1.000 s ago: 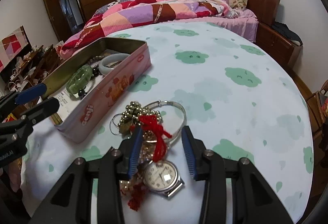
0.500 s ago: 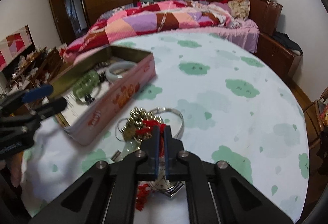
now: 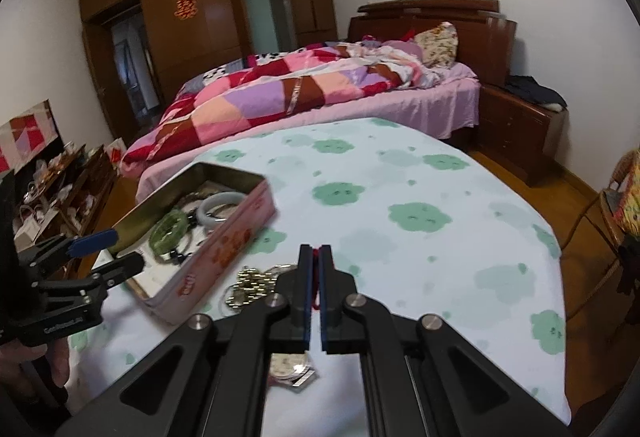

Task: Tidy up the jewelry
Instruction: 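Grasp the small red-tasseled pendant from the pile with the left tool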

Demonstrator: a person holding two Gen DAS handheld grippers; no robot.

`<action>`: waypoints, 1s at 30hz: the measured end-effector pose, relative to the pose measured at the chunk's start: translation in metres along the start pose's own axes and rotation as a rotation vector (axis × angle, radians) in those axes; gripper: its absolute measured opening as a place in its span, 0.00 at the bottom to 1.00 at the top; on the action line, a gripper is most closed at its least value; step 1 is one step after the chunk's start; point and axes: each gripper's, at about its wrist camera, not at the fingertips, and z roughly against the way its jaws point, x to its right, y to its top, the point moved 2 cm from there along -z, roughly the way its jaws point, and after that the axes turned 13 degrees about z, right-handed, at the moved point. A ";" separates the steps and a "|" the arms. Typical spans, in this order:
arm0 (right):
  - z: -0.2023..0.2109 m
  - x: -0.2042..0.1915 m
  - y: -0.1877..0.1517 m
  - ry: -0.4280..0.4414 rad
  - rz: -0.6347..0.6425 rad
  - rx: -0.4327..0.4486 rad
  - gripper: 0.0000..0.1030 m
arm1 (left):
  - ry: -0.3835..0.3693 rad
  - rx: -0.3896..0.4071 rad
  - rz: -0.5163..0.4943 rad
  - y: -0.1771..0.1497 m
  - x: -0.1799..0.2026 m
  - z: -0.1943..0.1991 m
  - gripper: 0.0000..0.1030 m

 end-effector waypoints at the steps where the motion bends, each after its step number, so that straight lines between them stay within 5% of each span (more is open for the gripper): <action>1: 0.000 0.004 -0.002 -0.001 -0.010 -0.003 0.04 | -0.003 -0.001 -0.012 -0.001 0.003 0.000 0.62; 21: -0.005 0.024 -0.073 0.039 -0.054 -0.115 0.04 | -0.133 -0.091 -0.194 -0.035 0.076 -0.006 0.62; 24: -0.003 0.028 -0.074 0.035 -0.069 -0.104 0.05 | -0.135 -0.144 -0.198 -0.041 0.079 -0.018 0.48; 30: -0.005 0.033 -0.079 0.046 -0.115 -0.104 0.14 | -0.156 -0.205 -0.223 -0.051 0.088 -0.032 0.46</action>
